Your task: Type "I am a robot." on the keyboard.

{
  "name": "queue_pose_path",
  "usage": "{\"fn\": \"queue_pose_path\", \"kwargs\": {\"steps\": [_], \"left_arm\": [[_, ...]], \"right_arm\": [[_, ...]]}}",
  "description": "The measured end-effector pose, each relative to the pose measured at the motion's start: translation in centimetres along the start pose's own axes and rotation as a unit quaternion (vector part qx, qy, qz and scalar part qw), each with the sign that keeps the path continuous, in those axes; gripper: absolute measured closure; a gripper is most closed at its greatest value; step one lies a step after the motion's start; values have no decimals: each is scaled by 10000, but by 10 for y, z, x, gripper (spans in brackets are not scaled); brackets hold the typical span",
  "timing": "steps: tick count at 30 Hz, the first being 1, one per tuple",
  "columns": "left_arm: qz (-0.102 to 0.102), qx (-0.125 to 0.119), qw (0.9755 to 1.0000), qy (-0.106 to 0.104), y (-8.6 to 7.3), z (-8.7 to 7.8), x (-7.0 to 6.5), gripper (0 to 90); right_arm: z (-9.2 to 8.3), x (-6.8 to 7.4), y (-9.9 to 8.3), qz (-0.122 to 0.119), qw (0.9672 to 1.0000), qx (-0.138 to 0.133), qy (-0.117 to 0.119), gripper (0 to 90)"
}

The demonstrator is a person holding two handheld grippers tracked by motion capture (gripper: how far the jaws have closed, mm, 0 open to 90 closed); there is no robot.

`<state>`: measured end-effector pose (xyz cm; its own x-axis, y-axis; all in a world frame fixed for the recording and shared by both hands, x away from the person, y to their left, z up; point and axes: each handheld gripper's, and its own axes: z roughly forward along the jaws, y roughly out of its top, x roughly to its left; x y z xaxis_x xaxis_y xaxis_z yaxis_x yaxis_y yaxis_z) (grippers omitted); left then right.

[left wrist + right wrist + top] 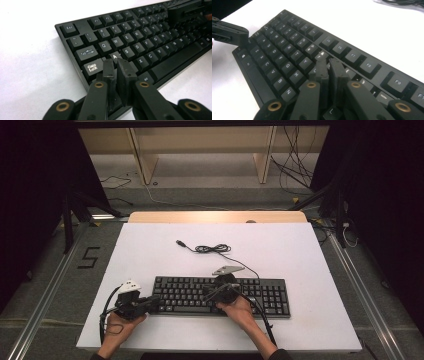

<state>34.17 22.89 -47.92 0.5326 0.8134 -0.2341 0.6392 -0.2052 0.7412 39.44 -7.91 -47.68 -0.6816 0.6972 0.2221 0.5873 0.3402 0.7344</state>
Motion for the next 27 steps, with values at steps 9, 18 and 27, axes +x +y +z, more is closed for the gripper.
{"fn": "queue_pose_path", "kwargs": {"steps": [9,18,27], "left_arm": [[-72,-218,9997,-79,1,-2,-1,769],[-124,-355,9991,-179,3,-4,-1,618],[-246,-468,9986,-70,5,-4,-1,439]], "right_arm": [[-7,0,2,33,9999,-115,78,816],[-13,3,2,-1,9996,-172,236,692],[-19,9,2,-27,9986,-264,448,531]]}}
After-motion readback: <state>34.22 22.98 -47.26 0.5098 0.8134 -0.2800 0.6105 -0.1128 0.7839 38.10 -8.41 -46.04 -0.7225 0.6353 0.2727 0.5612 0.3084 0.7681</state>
